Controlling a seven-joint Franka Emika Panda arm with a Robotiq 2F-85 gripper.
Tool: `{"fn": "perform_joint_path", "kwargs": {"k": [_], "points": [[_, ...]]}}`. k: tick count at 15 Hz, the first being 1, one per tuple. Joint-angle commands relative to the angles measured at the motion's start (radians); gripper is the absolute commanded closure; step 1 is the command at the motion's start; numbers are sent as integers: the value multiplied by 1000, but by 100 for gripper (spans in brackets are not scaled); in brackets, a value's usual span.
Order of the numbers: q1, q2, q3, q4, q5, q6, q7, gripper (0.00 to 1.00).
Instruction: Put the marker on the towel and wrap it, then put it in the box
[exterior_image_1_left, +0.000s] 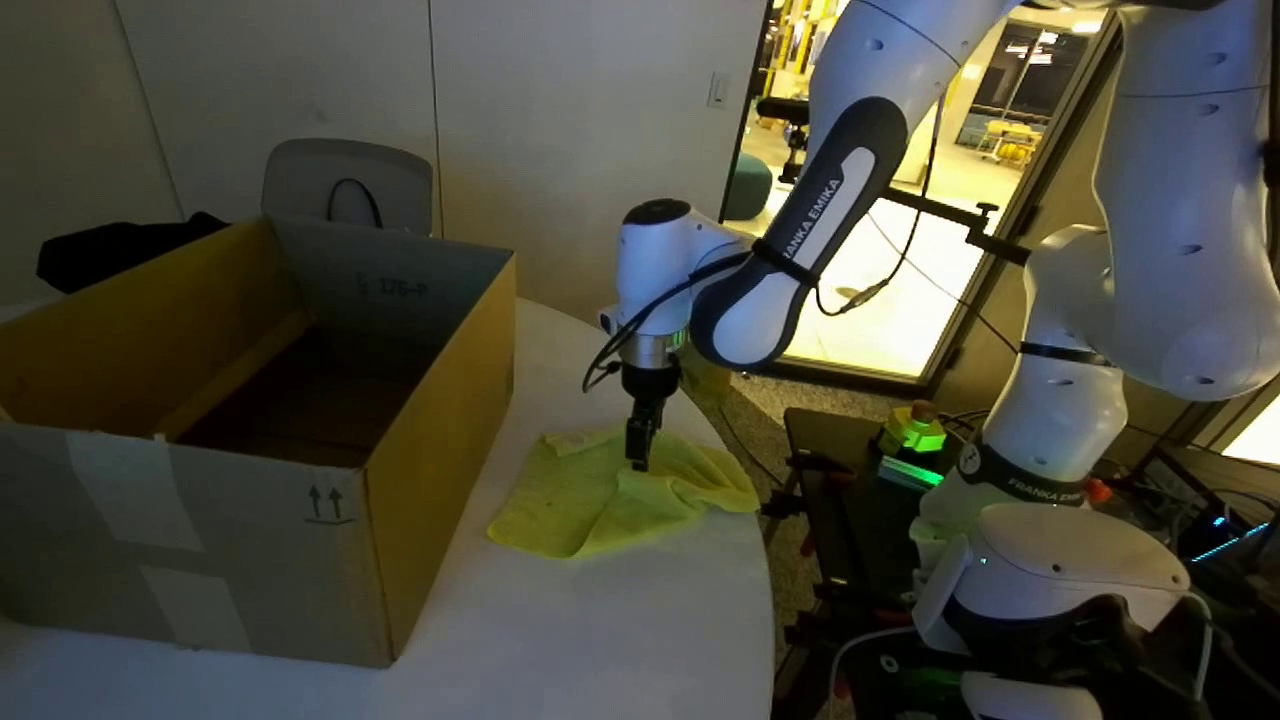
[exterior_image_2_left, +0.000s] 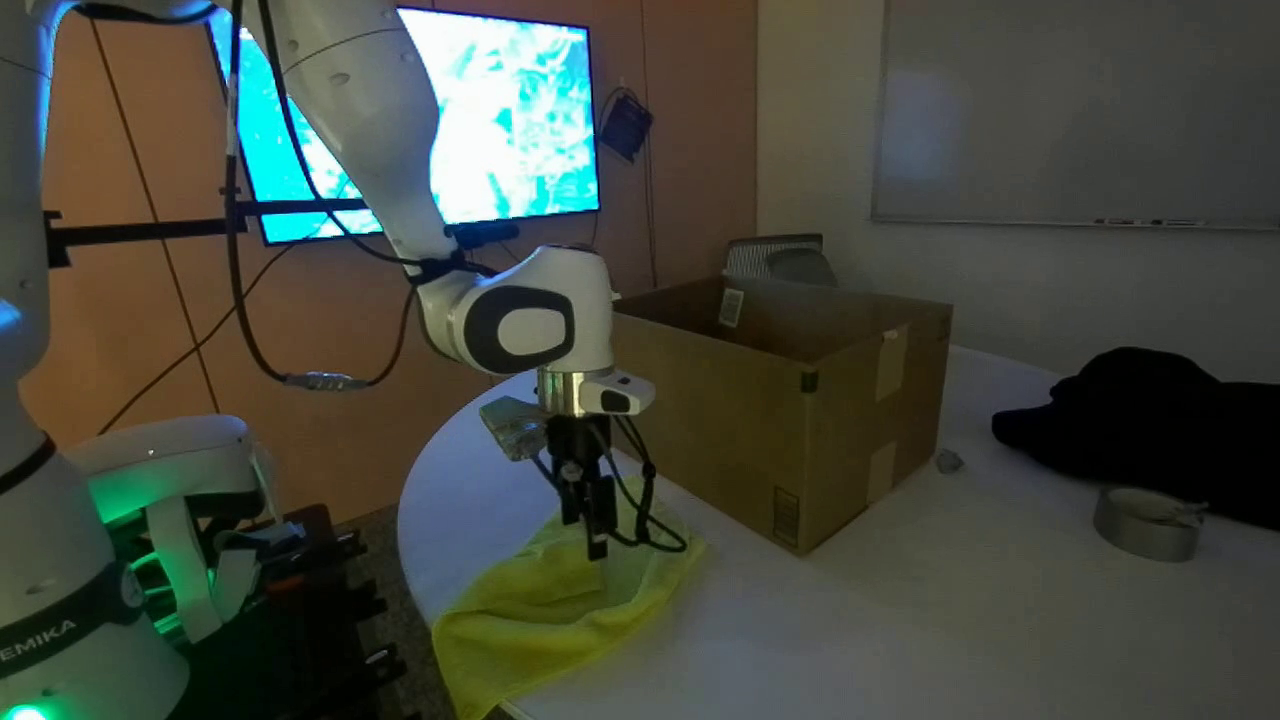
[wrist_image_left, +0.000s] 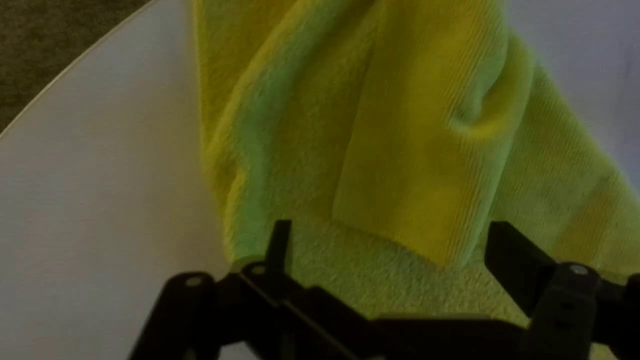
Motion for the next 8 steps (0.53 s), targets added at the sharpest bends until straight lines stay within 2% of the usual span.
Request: {"fn": "perform_joint_path", "kwargs": {"k": [1, 8], "points": [[-23, 27, -28, 112, -42, -10, -65, 0], [-125, 172, 28, 299, -1, 4, -321, 0]]}}
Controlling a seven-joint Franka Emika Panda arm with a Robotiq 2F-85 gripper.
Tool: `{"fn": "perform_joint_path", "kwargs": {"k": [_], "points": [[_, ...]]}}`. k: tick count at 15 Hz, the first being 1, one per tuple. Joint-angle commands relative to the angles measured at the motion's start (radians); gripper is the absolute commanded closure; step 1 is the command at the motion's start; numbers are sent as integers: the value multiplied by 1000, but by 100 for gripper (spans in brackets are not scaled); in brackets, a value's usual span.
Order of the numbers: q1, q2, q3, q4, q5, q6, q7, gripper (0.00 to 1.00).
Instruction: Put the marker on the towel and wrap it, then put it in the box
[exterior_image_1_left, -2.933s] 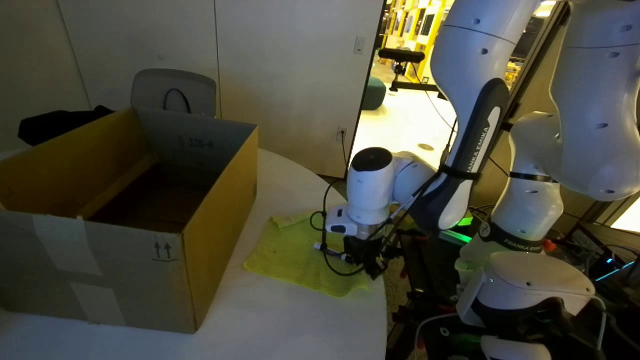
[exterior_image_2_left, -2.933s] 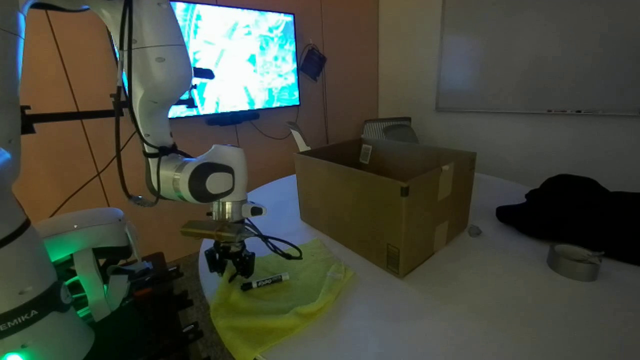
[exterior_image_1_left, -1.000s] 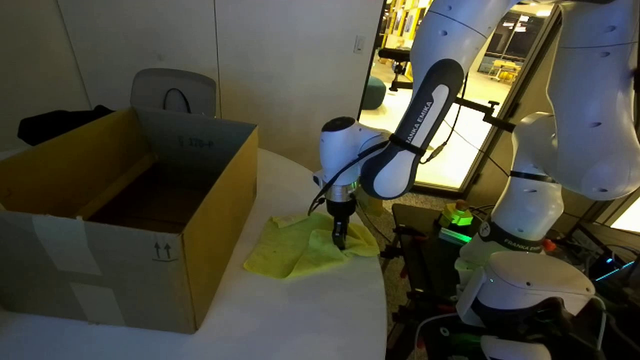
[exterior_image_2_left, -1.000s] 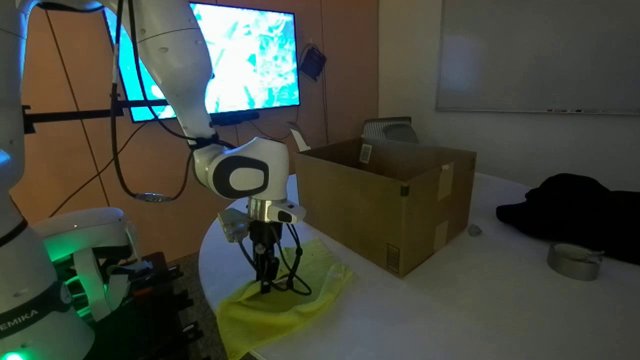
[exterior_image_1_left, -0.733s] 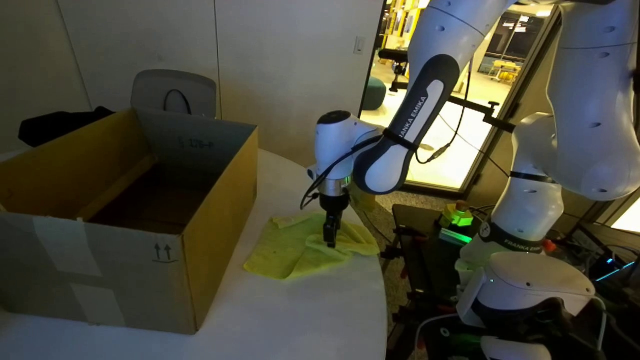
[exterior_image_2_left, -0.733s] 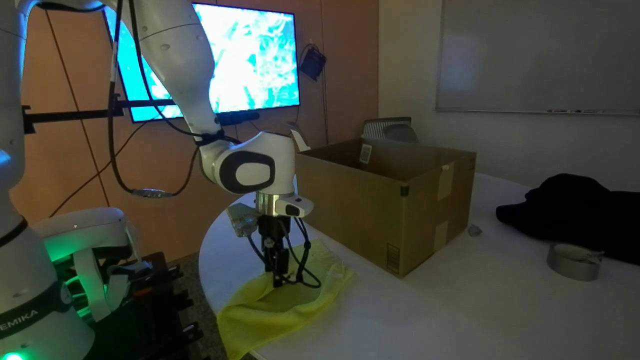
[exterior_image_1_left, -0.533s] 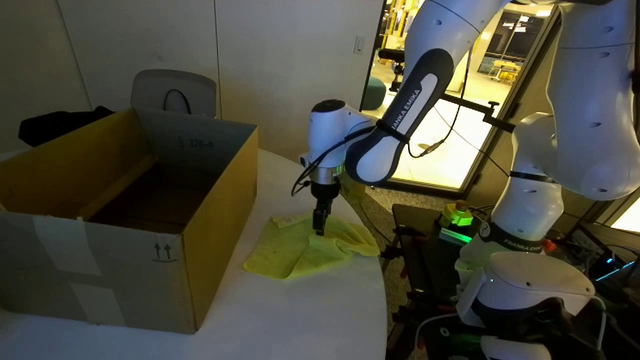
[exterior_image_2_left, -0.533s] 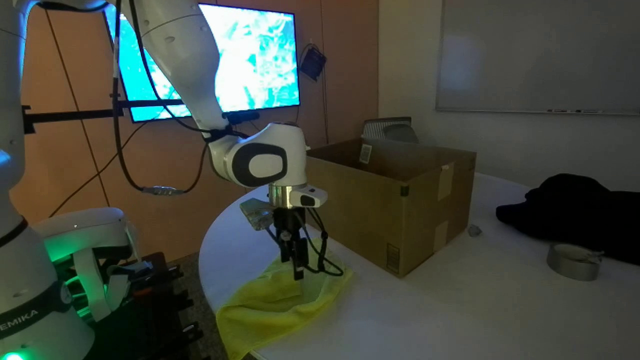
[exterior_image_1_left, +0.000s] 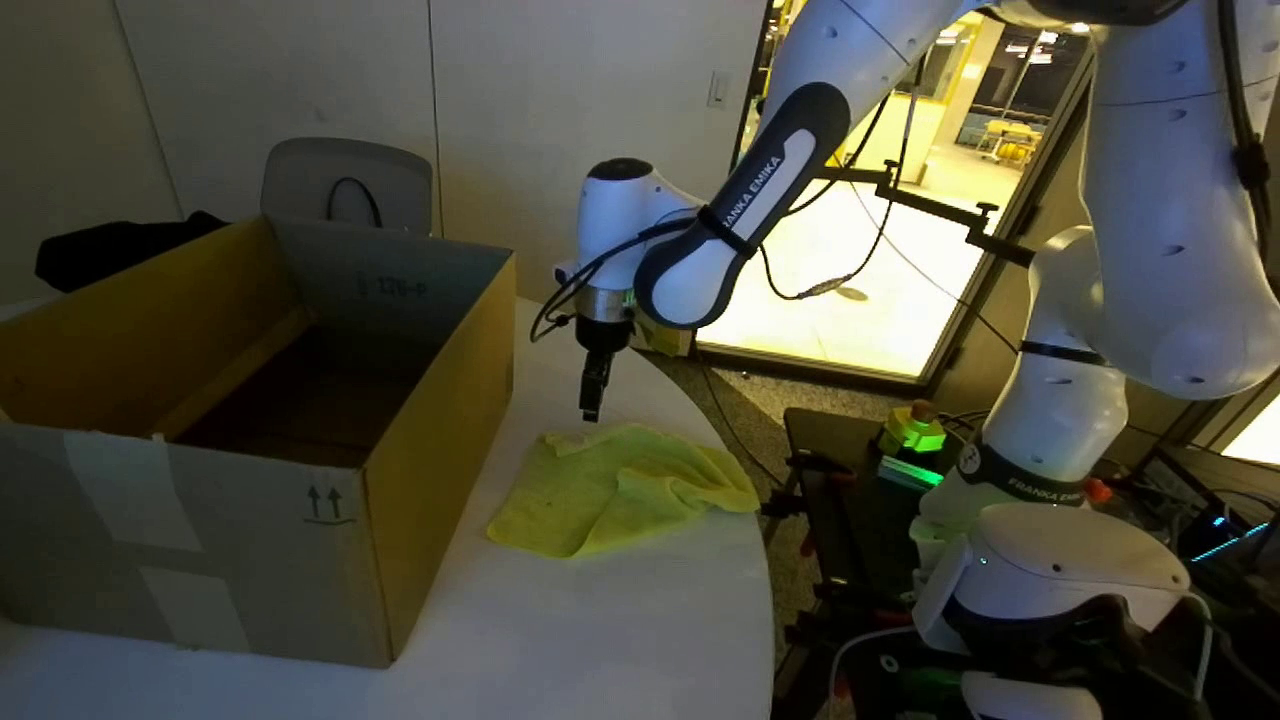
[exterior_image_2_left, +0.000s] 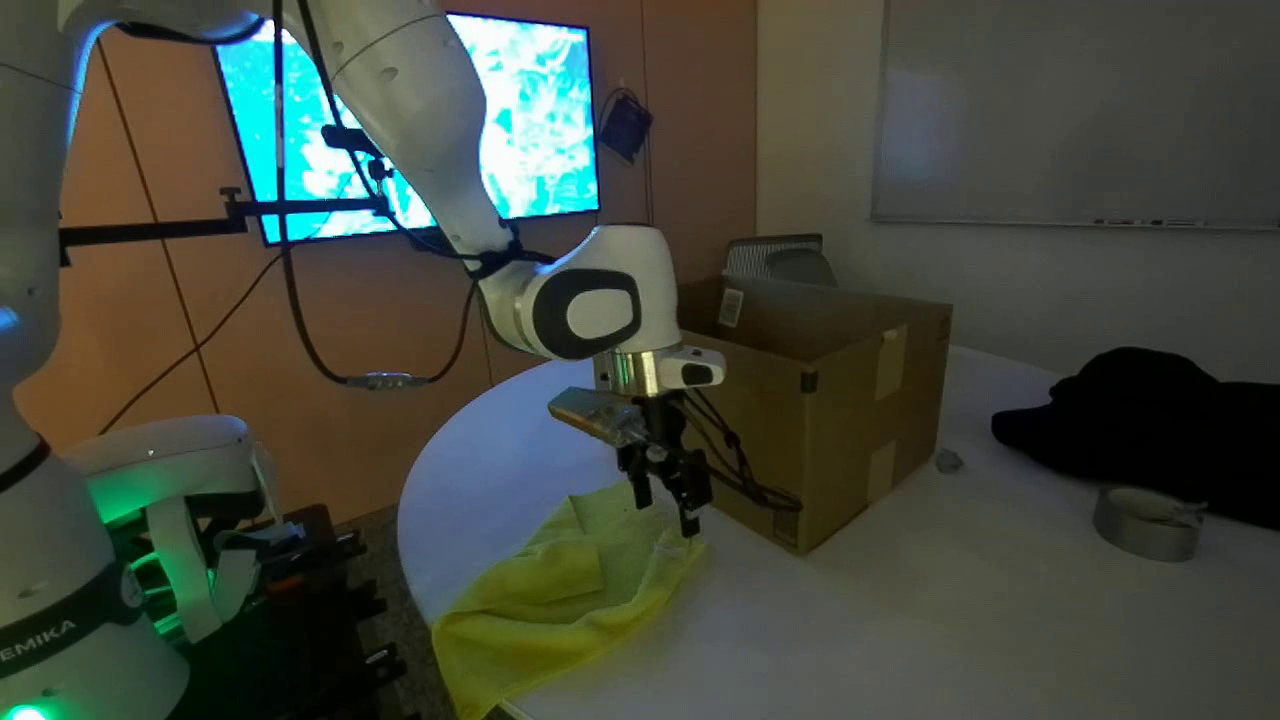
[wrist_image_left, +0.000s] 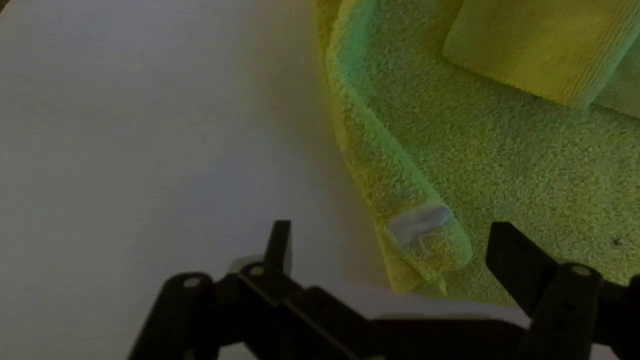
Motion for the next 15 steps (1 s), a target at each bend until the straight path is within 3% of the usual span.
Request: {"fn": "perform_joint_path", "kwargs": {"k": [1, 10, 15], "points": [[-62, 101, 48, 106, 28, 6, -136, 0], [-145, 225, 112, 179, 54, -11, -273, 0], [-156, 291, 119, 228, 51, -27, -291, 0]]}}
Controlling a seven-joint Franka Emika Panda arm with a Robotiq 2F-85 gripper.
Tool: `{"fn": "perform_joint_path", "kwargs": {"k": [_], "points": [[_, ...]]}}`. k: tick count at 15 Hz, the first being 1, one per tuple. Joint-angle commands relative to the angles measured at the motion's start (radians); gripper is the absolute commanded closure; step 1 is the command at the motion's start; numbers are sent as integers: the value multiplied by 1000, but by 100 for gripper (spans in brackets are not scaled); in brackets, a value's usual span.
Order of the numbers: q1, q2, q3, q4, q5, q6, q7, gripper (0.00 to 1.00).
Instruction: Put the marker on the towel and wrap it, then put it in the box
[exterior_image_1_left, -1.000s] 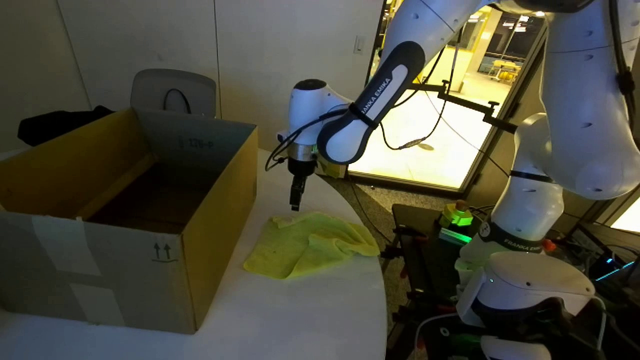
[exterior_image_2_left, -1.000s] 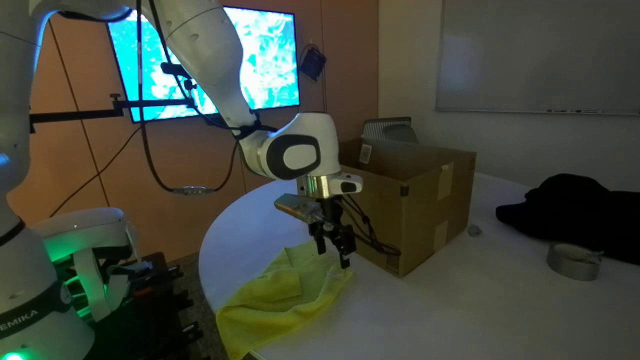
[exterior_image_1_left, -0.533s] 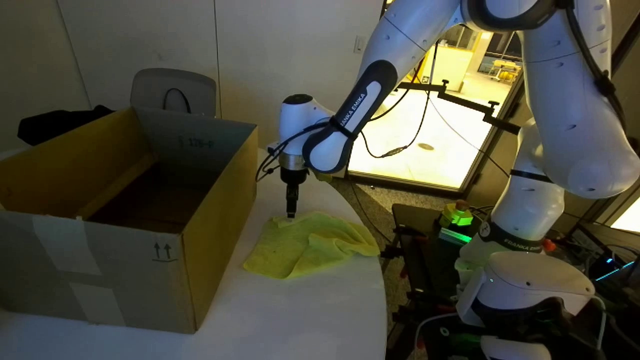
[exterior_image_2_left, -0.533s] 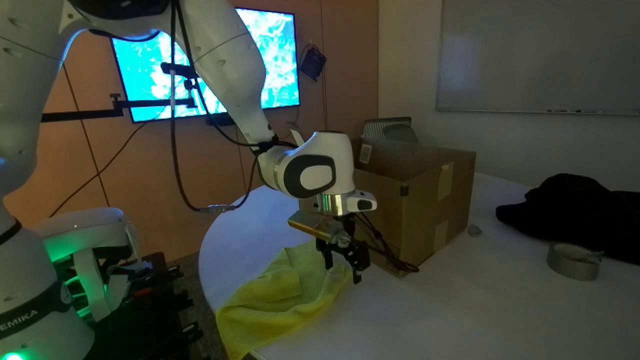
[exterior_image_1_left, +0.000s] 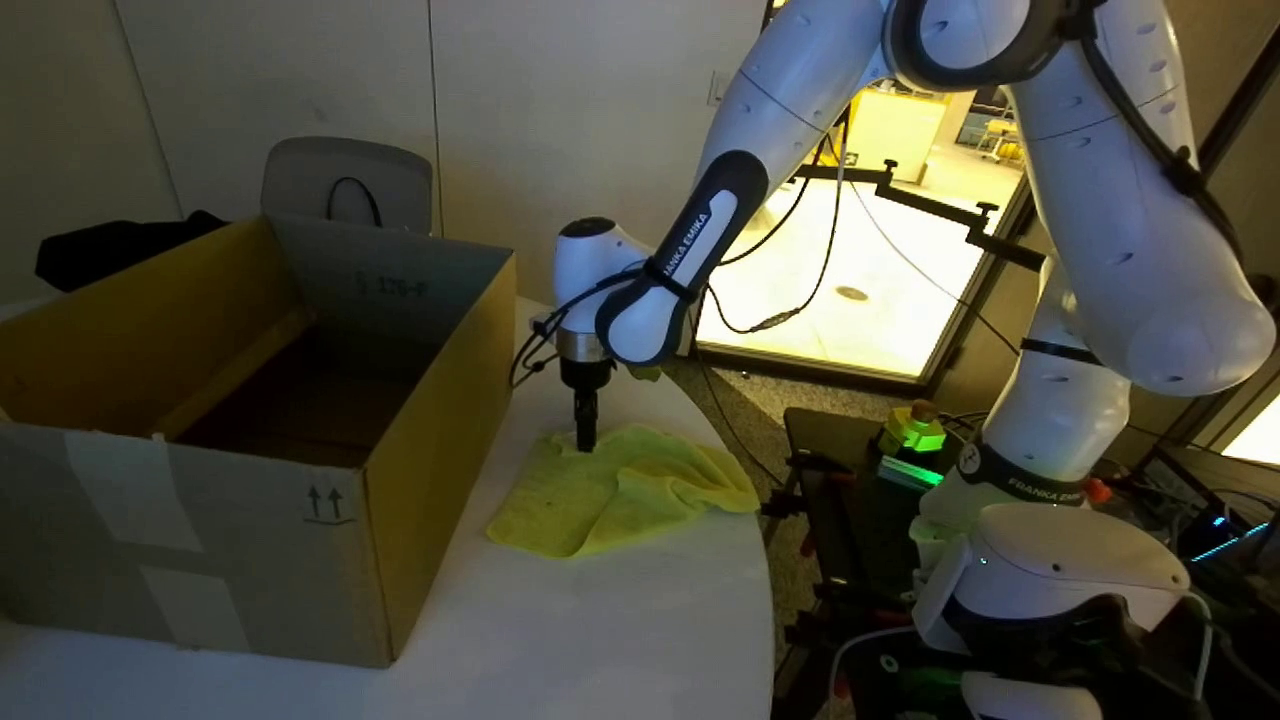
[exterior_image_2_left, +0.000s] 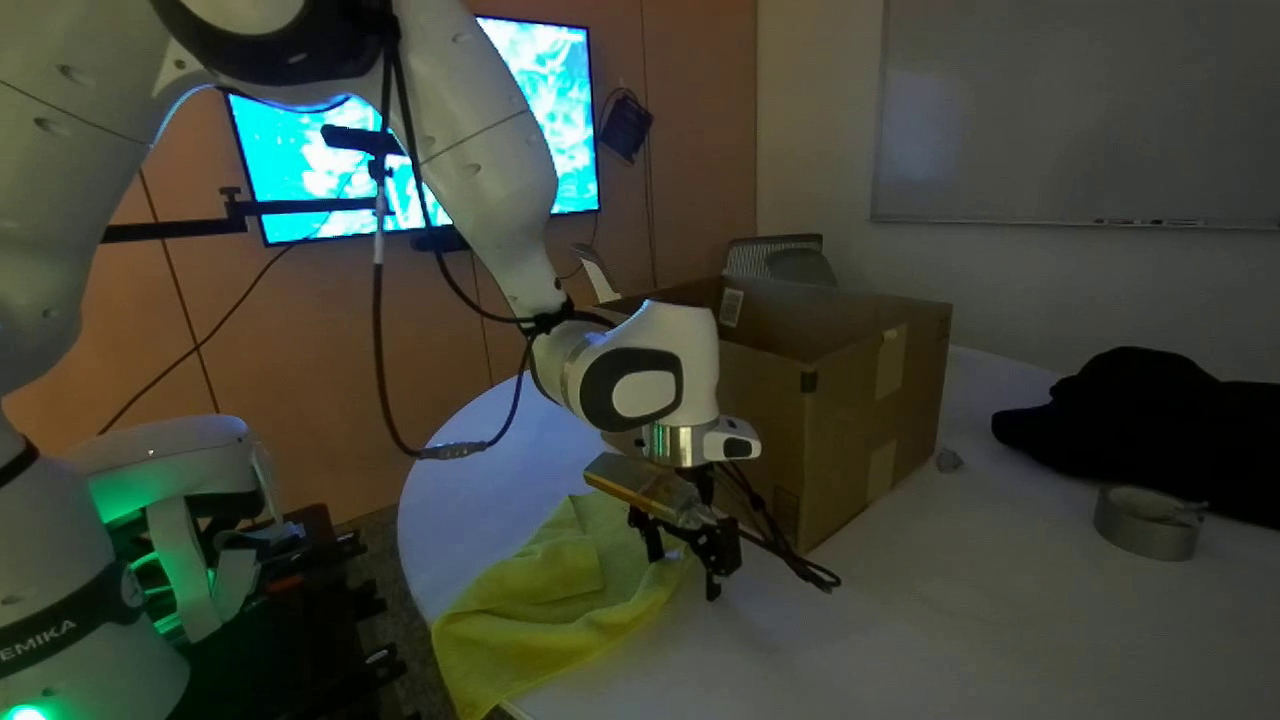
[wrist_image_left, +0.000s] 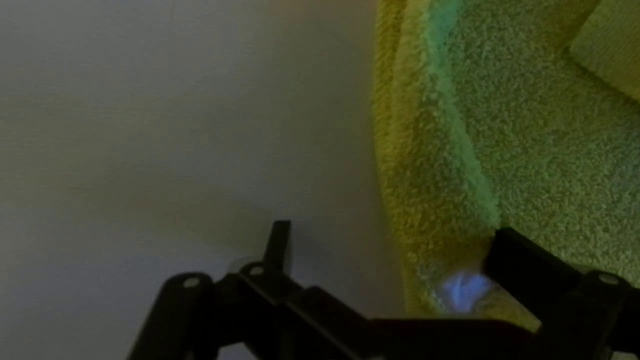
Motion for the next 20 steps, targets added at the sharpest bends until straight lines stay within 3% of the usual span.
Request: {"fn": "perform_joint_path", "kwargs": {"k": [1, 2, 11, 15, 20], "points": [[-15, 54, 16, 62, 18, -28, -38, 8], [-18, 52, 21, 65, 23, -39, -41, 26], [11, -1, 6, 40, 15, -114, -6, 93], [22, -42, 1, 8, 13, -133, 11, 98], [31, -134, 23, -74, 19, -150, -2, 93]]}}
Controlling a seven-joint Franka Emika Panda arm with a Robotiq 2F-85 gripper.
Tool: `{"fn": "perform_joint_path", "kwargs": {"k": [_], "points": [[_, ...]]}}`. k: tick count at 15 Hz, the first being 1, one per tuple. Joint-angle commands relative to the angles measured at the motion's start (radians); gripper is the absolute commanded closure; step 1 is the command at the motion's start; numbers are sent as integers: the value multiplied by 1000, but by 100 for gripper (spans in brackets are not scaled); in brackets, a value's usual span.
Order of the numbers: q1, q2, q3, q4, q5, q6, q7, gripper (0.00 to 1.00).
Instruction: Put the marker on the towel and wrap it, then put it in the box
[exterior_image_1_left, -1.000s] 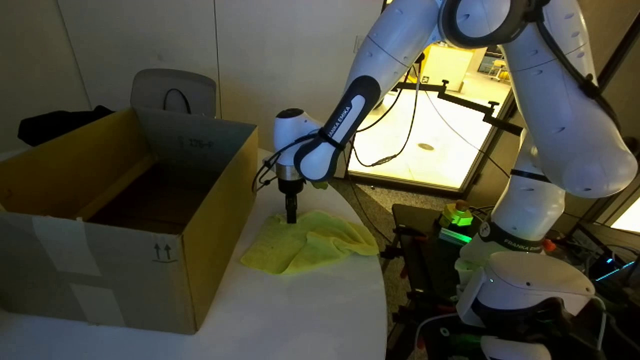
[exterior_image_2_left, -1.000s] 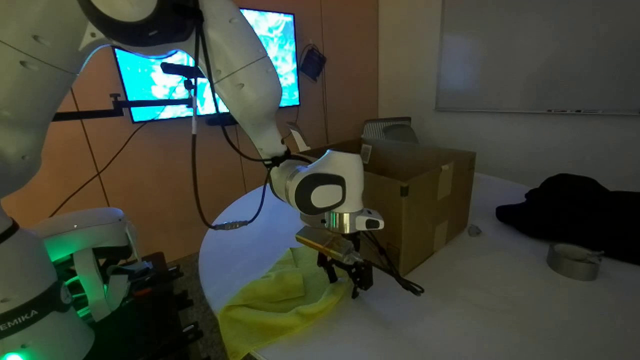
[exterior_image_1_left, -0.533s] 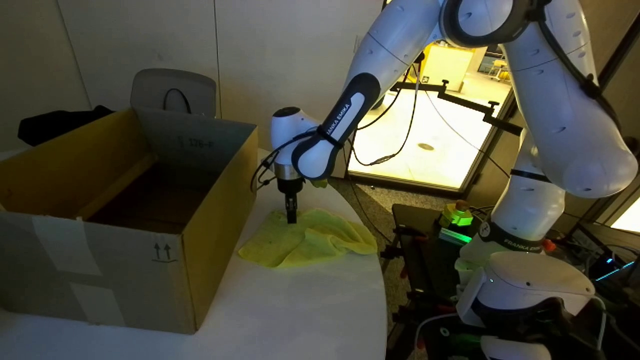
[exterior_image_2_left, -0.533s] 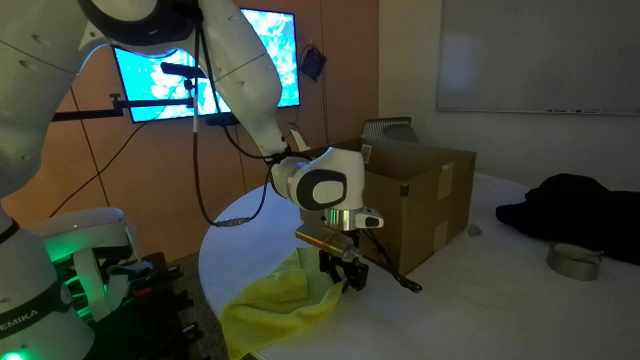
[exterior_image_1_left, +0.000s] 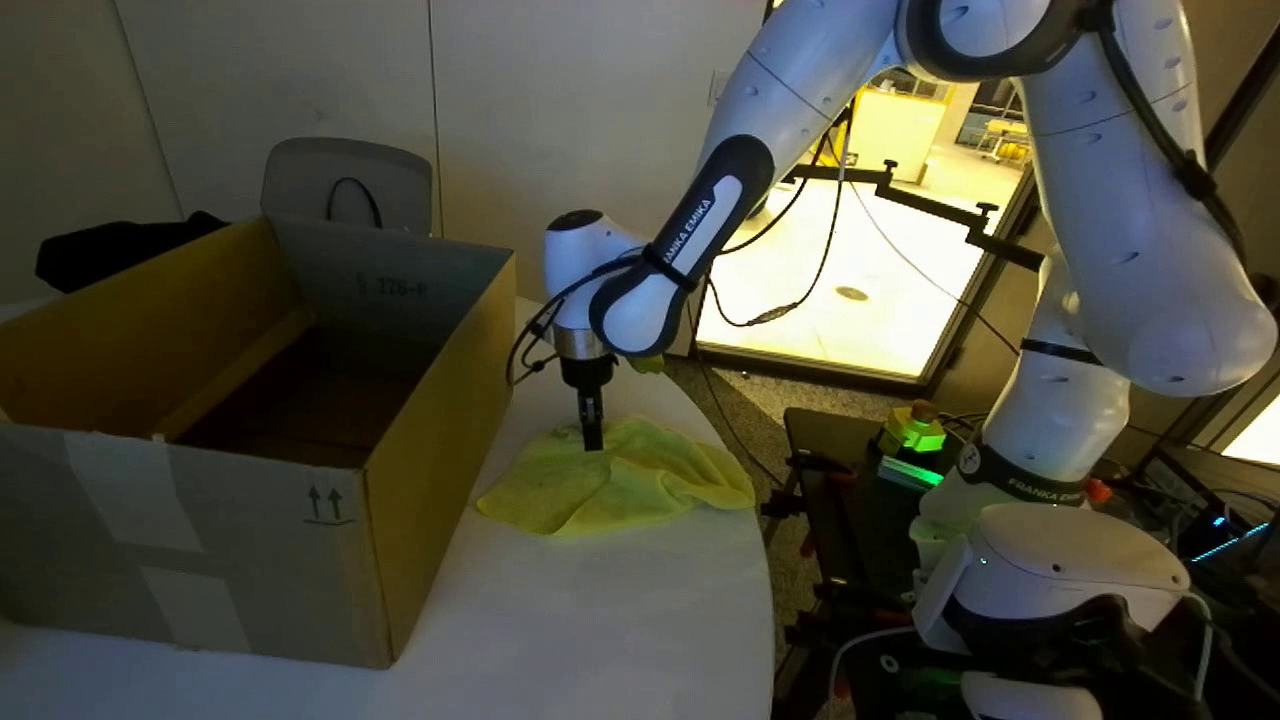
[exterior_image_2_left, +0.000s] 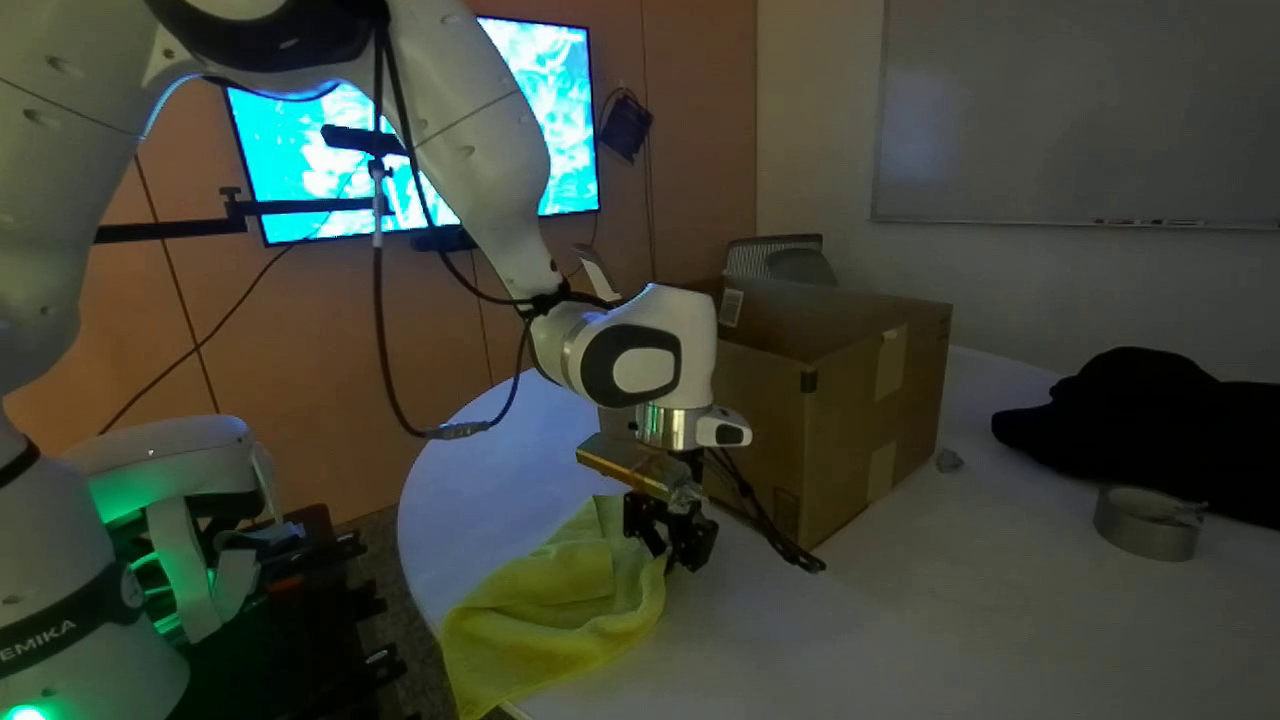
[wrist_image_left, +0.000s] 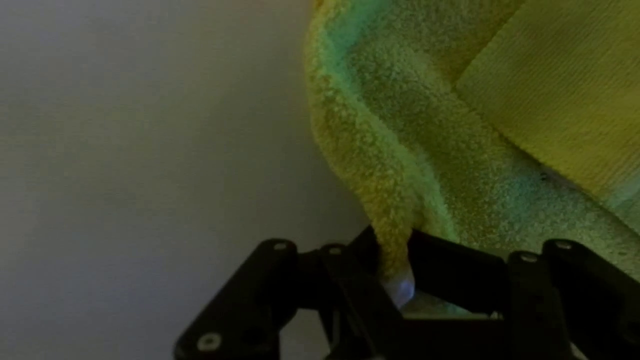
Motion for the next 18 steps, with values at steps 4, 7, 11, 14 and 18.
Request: {"fn": "perform_joint_path", "kwargs": {"k": [4, 7, 11, 14, 18], "points": [[38, -204, 29, -171, 19, -30, -7, 95], [66, -278, 51, -245, 17, -34, -12, 95], [122, -308, 88, -292, 20, -68, -6, 93], [182, -273, 103, -297, -2, -91, 28, 94], [224, -260, 123, -301, 7, -97, 43, 68]]}}
